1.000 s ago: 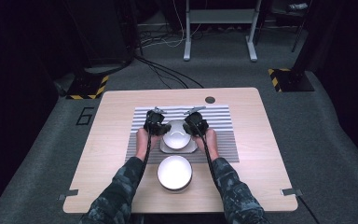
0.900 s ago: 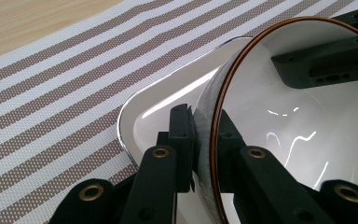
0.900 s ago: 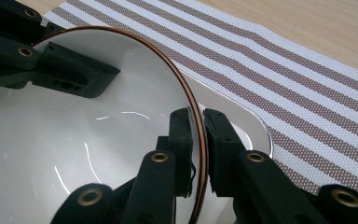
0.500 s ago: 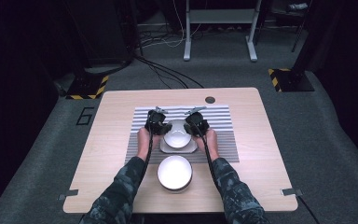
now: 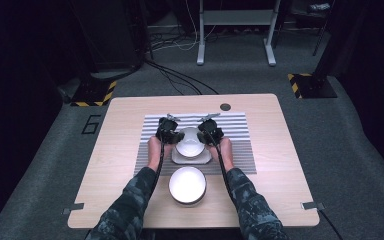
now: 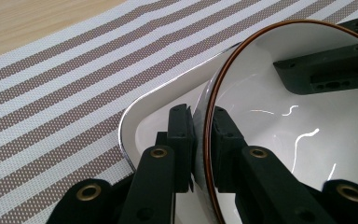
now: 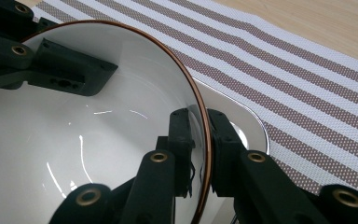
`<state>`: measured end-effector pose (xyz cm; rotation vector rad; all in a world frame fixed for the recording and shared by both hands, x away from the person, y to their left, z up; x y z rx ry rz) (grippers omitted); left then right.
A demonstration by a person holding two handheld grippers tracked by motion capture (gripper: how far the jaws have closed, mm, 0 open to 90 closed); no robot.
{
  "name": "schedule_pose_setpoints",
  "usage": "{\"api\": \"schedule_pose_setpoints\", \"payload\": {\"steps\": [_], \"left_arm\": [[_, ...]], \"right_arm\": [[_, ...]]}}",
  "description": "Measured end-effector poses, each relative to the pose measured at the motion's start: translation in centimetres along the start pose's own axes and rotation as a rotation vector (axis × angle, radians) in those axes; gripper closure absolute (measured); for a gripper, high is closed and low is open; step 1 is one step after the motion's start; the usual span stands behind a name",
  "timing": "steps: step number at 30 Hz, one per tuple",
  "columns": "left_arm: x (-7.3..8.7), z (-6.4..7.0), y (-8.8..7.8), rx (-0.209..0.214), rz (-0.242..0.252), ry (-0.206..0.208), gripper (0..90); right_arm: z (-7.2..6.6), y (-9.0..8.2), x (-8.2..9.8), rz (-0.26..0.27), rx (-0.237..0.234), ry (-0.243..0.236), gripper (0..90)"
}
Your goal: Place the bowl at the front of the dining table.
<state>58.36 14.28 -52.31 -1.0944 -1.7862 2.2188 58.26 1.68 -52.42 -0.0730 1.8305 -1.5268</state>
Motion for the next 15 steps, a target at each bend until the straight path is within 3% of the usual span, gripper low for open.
{"api": "schedule_pose_setpoints", "payload": {"steps": [6,10,13,15], "left_arm": [[0.0,-0.3,0.4,0.002,-0.002,-0.021,80.8],[0.2,-0.7,0.6,-0.005,-0.01,-0.044,81.5],[0.4,-1.2,0.8,0.014,-0.01,-0.076,80.7],[0.5,-1.3,0.7,0.023,-0.006,-0.086,78.0]], "right_arm": [[0.3,0.4,-0.3,-0.016,-0.043,0.03,81.4],[0.5,0.5,-0.4,-0.02,-0.047,0.045,81.6],[0.9,0.5,-0.4,-0.016,-0.073,0.079,79.2],[0.8,0.4,-0.5,-0.021,-0.075,0.076,79.5]]}}
Point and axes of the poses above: each handheld gripper's, and its own axes: y roughly forward along the jaws, x roughly out of its underside, z roughly to its right, the point moved 7 cm from there along y, roughly forward along the jaws, and after that the axes turned 15 degrees about -z, right-handed, at the moved point
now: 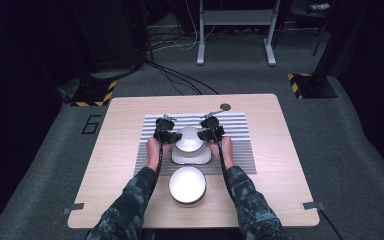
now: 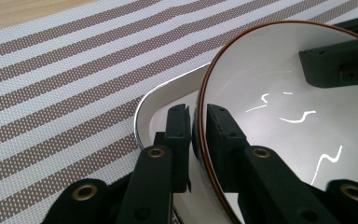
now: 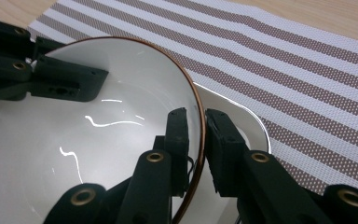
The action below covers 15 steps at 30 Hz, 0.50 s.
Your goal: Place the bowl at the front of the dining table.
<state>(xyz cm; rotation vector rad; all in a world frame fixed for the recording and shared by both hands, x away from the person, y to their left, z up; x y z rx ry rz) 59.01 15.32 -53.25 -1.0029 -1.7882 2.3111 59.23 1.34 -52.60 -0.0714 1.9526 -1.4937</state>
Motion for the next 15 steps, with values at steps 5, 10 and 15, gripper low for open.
{"api": "schedule_pose_setpoints", "payload": {"steps": [5,10,15], "left_arm": [[0.0,0.1,-0.3,0.0,0.006,0.005,74.0],[0.0,0.3,-0.7,0.001,0.014,0.02,59.7],[0.1,0.5,-1.3,0.017,0.003,0.035,50.0]], "right_arm": [[-0.1,0.1,0.1,-0.008,0.013,-0.006,79.6],[-0.1,-0.5,0.1,0.015,-0.003,-0.016,71.6],[-0.1,-1.2,0.2,0.025,-0.034,-0.018,62.4]]}}
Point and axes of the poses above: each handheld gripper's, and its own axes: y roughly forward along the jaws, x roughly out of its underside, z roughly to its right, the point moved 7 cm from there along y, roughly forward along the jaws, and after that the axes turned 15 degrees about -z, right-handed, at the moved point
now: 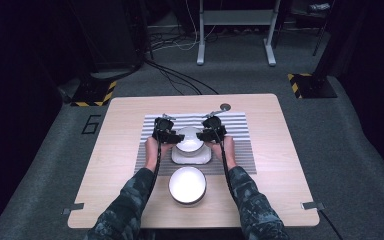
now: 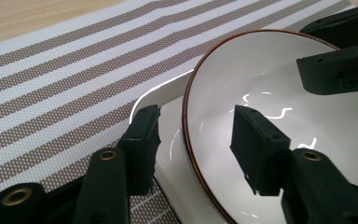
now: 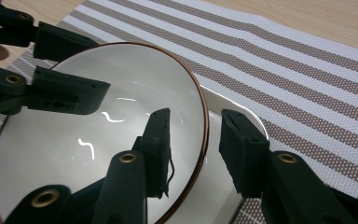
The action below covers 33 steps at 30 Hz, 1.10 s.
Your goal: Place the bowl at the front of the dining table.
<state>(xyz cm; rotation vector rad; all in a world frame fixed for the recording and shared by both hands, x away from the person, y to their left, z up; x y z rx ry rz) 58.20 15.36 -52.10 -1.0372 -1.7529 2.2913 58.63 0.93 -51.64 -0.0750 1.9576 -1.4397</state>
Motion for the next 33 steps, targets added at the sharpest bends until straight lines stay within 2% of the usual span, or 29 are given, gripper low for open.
{"api": "schedule_pose_setpoints", "payload": {"steps": [2,3,4,5,6,7,12,13,15,16,21,23,28,29,33], "left_arm": [[0.1,0.0,-0.2,-0.004,-0.006,0.001,42.0],[0.1,0.0,-0.2,-0.004,-0.006,0.001,40.3],[0.1,0.0,-0.3,-0.002,-0.009,0.004,38.0],[0.2,0.0,-0.4,0.0,-0.008,0.002,38.0],[0.3,-0.1,-0.7,0.002,-0.01,0.004,34.2],[0.3,-0.1,-0.7,0.002,-0.01,0.004,31.9],[1.1,-0.1,-1.8,0.01,-0.017,0.018,24.5],[1.2,-0.1,-2.0,0.01,-0.021,0.022,22.7],[1.4,-0.1,-2.4,0.014,-0.02,0.028,19.1],[1.4,-0.1,-2.7,0.014,-0.019,0.027,15.6],[1.8,0.6,-2.8,0.02,-0.029,0.053,11.2],[2.1,0.8,-2.9,0.026,-0.024,0.056,10.8],[3.0,0.9,-3.3,0.021,-0.021,0.062,10.0],[3.2,0.9,-3.5,0.021,-0.02,0.066,9.2],[4.3,0.9,-4.2,0.018,-0.015,0.087,7.9]], "right_arm": [[-0.1,-0.3,0.2,-0.009,-0.013,-0.009,53.9],[-0.1,-0.3,0.2,-0.009,-0.013,-0.009,53.9],[-0.1,-0.5,0.3,-0.003,-0.017,-0.012,47.6],[-0.1,-0.5,0.3,-0.003,-0.017,-0.012,47.6],[-0.3,-0.6,0.6,-0.009,-0.027,-0.008,39.9],[-0.3,-0.6,0.6,-0.009,-0.027,-0.008,39.9],[-0.8,-1.2,1.1,-0.028,-0.043,-0.014,20.8],[-0.8,-1.4,1.2,-0.028,-0.035,-0.028,16.9],[-1.0,-1.7,1.5,-0.035,-0.035,-0.023,13.6],[-0.9,-2.0,1.6,-0.027,-0.017,-0.037,9.4],[-1.1,-2.6,1.9,-0.031,-0.041,-0.021,3.2],[-1.1,-3.0,2.0,-0.015,-0.052,-0.039,0.0],[-1.2,-3.8,2.5,0.005,-0.065,-0.041,0.0],[-1.1,-4.1,2.8,0.009,-0.08,-0.029,0.0],[-0.8,-4.6,3.4,0.019,-0.07,-0.029,0.0]]}}
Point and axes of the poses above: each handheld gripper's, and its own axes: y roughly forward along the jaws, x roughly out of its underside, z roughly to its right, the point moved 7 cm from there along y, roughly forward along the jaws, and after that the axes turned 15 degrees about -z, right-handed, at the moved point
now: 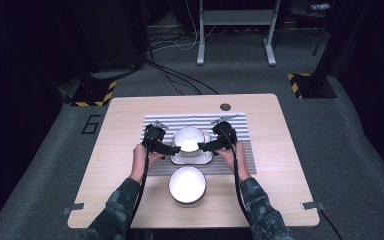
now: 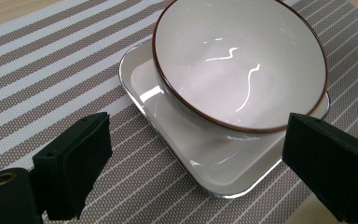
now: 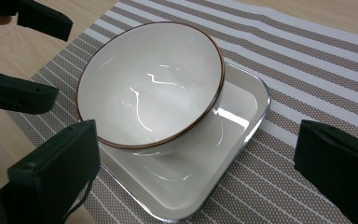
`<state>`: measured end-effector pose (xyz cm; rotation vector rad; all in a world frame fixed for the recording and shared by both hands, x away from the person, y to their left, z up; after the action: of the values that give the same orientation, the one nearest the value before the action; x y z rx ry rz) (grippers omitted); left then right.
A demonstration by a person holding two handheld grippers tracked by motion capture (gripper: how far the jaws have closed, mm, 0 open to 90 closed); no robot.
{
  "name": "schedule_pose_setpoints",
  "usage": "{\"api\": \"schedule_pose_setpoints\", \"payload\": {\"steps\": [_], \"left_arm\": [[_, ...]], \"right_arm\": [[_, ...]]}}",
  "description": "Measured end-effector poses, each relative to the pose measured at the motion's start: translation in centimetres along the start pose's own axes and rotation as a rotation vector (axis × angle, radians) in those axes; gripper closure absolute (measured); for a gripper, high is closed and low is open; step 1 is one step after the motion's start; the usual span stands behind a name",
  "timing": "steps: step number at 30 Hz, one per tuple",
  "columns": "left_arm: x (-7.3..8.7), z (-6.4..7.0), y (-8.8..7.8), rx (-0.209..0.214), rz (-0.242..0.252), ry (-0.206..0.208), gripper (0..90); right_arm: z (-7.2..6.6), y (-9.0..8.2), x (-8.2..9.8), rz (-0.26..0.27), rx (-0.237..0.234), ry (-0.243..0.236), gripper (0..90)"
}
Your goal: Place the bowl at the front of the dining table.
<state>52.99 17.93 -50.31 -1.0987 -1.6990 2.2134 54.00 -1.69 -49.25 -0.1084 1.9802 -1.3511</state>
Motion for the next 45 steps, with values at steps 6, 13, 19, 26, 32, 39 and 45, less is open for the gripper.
{"api": "schedule_pose_setpoints", "payload": {"steps": [6,13,19,26,32,39,45], "left_arm": [[1.5,-0.2,-0.2,0.012,0.011,-0.002,5.2],[2.6,-0.2,-0.6,0.019,0.013,0.009,4.1],[3.8,-0.1,-1.3,0.018,0.02,0.015,4.1],[5.6,-0.8,-1.8,0.008,0.024,0.001,3.7],[7.2,-1.2,-1.8,-0.004,0.009,-0.004,2.3],[9.0,-1.6,-1.9,-0.011,0.014,-0.032,1.6],[10.3,-2.0,-2.3,-0.027,0.022,-0.045,1.3]], "right_arm": [[0.2,-1.2,1.4,0.001,0.009,0.007,0.0],[0.3,-2.7,3.3,0.015,0.024,0.004,0.0],[0.7,-3.6,4.3,0.032,0.052,0.005,2.6],[1.2,-3.9,5.8,0.034,0.081,0.018,2.8],[1.9,-4.6,7.5,0.048,0.102,0.042,2.3],[2.7,-5.3,9.5,0.047,0.127,0.058,2.2],[3.4,-5.6,10.9,0.051,0.149,0.075,2.3]]}}
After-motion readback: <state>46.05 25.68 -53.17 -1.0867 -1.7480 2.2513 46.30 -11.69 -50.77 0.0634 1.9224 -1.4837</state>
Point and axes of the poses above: each handheld gripper's, and its own axes: y roughly forward along the jaws, x roughly out of its underside, z roughly to its right, the point moved 7 cm from there along y, roughly forward along the jaws, and after that the axes turned 15 degrees about -z, right-handed, at the moved point
